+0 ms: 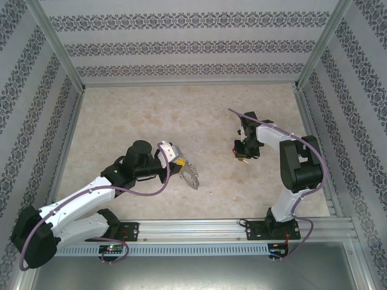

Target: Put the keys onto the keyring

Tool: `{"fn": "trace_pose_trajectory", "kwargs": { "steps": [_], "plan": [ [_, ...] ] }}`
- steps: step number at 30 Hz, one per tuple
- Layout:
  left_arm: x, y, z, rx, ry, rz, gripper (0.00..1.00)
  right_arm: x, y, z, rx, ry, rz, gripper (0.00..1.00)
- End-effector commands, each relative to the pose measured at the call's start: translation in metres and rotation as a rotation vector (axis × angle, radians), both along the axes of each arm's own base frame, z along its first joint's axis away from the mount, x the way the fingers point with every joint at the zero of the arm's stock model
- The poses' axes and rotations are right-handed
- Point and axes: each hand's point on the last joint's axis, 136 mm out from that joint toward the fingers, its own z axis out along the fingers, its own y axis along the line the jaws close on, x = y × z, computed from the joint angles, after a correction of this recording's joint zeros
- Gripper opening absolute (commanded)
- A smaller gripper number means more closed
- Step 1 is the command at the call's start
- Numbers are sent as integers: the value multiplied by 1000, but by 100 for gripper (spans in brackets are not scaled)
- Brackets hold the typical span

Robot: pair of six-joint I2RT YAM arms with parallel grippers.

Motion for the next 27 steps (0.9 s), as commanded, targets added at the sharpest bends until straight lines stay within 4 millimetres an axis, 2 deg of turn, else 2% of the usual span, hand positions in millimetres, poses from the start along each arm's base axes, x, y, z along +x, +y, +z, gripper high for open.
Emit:
{"fn": "trace_pose_trajectory", "kwargs": {
  "steps": [1,8,27],
  "plan": [
    [3,-2,8,-26,-8,5,0,-2,0,0,-27,14,16,13],
    [3,-2,8,-27,-7,6,0,1,-1,2,-32,4,13,16],
    [3,-3,9,-26,-7,3,0,5,0,-1,-36,4,8,13]
  ]
}}
